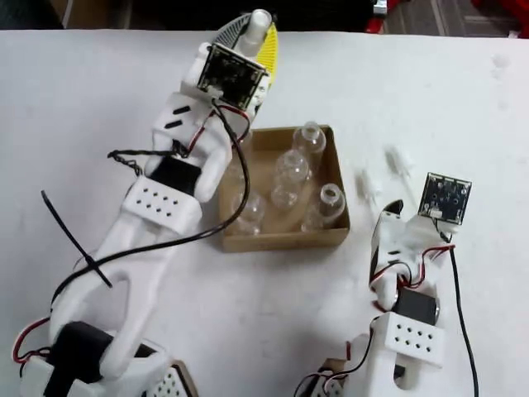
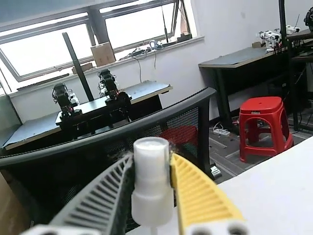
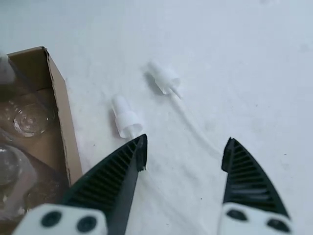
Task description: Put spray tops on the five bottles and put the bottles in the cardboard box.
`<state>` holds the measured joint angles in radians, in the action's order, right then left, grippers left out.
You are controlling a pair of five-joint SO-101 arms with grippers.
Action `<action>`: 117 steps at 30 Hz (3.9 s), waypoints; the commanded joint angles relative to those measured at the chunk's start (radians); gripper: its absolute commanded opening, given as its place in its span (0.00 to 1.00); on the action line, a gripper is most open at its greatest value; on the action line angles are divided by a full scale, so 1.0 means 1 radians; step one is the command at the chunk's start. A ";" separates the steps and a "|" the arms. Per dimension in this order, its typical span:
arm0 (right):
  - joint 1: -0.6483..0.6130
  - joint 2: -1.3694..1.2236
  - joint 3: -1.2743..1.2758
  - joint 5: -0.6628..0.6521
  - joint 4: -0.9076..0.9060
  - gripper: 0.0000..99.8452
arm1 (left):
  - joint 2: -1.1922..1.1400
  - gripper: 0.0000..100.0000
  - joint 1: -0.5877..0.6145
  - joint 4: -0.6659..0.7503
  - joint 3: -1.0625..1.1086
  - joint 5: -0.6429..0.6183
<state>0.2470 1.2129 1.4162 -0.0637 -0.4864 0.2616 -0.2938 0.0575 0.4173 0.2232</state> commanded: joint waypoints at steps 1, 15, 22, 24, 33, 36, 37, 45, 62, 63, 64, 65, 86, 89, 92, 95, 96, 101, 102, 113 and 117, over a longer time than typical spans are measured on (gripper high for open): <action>0.007 0.002 -0.005 -0.011 0.025 0.23 | 0.007 0.02 -0.013 0.025 -0.026 0.005; 0.007 0.008 -0.005 -0.009 0.025 0.23 | 0.090 0.02 -0.025 -0.117 -0.025 0.005; 0.008 0.008 -0.005 -0.012 0.021 0.23 | 0.028 0.02 -0.033 -0.110 -0.025 0.005; 0.008 0.008 -0.005 -0.012 0.021 0.23 | 0.013 0.02 -0.027 -0.110 -0.025 0.005; 0.008 0.007 -0.005 -0.014 0.022 0.23 | 0.008 0.02 -0.028 -0.106 0.057 0.005; 0.008 0.005 -0.005 -0.014 0.022 0.23 | 0.007 0.02 -0.021 -0.038 0.114 0.005; 0.008 0.005 -0.005 -0.014 0.022 0.23 | 0.007 0.02 -0.015 -0.005 0.140 0.005; 0.008 0.005 -0.005 -0.014 0.022 0.23 | 0.008 0.02 -0.008 0.196 0.319 -0.005; 0.008 0.001 -0.003 -0.014 0.022 0.23 | -0.001 0.02 0.058 0.222 0.422 -0.157; 0.008 0.001 -0.003 -0.014 0.022 0.23 | -0.001 0.02 0.058 0.222 0.427 -0.157; 0.008 0.001 -0.003 -0.014 0.022 0.23 | -0.001 0.02 0.061 0.222 0.430 -0.158; 0.008 0.001 -0.003 -0.014 0.022 0.23 | -0.001 0.02 0.061 0.222 0.431 -0.158; 0.008 -0.001 -0.003 -0.014 0.025 0.23 | 0.022 0.14 0.064 0.161 0.427 -0.236; 0.008 -0.001 -0.003 -0.014 0.025 0.23 | 0.113 0.14 0.064 0.143 0.440 -0.239; 0.008 -0.001 -0.003 -0.014 0.025 0.23 | 0.271 0.14 0.064 0.029 0.439 -0.267; 0.008 0.001 -0.003 -0.014 0.025 0.23 | 0.450 0.14 0.064 -0.132 0.439 -0.273; 0.008 0.001 -0.003 -0.014 0.025 0.23 | 0.506 0.14 0.064 -0.186 0.439 -0.273; 0.008 0.001 -0.003 -0.014 0.021 0.23 | 0.743 0.14 0.107 -0.417 0.439 -0.272; 0.008 -0.001 -0.003 -0.014 0.019 0.23 | 0.777 0.14 0.128 -0.448 0.442 -0.272; 0.007 0.008 0.018 -0.011 0.025 0.23 | 0.993 0.14 0.446 -0.732 0.459 -0.157; 0.007 0.008 0.018 -0.006 0.025 0.23 | 1.125 0.14 0.499 -0.815 0.559 -0.150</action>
<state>0.2470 1.2129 1.4408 -0.0637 -0.4849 1.2743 0.1465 -0.6943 0.9068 0.0560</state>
